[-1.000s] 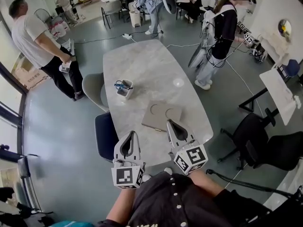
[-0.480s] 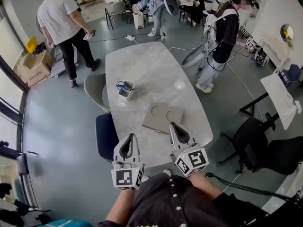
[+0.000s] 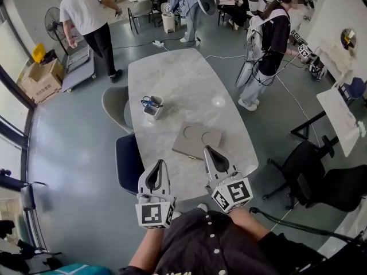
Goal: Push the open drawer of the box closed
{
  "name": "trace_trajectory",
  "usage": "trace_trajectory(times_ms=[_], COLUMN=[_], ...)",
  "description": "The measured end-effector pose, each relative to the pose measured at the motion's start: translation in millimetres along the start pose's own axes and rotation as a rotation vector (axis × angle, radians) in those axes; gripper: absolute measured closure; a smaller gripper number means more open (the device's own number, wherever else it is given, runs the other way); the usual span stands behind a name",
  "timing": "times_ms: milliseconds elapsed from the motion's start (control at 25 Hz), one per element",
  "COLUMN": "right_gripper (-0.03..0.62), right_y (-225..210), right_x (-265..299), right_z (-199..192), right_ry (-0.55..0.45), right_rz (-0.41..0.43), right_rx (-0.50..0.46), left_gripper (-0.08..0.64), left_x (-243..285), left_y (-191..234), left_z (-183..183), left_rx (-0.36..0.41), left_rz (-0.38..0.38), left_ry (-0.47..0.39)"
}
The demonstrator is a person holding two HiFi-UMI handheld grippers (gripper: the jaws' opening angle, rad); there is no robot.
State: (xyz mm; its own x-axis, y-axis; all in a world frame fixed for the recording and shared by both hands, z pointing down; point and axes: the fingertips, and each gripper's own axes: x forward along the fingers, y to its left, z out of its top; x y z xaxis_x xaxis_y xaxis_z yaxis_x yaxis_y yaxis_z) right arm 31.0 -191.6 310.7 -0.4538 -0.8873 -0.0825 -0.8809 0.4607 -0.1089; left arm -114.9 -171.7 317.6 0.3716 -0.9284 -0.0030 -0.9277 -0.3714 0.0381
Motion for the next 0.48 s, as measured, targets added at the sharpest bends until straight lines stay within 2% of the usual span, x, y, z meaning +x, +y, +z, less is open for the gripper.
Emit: trace_trajectory(times_ms=[480], right_gripper=[0.595], right_y=[0.2], right_x=[0.9], right_z=[7.1], right_ry=[-0.006], right_rz=[-0.006], right_rx=[-0.007], left_gripper=[0.543], left_x=[-0.4], left_y=[-0.7], left_z=[6.6], left_rx=[0.004], left_rz=[-0.002], left_ry=[-0.016])
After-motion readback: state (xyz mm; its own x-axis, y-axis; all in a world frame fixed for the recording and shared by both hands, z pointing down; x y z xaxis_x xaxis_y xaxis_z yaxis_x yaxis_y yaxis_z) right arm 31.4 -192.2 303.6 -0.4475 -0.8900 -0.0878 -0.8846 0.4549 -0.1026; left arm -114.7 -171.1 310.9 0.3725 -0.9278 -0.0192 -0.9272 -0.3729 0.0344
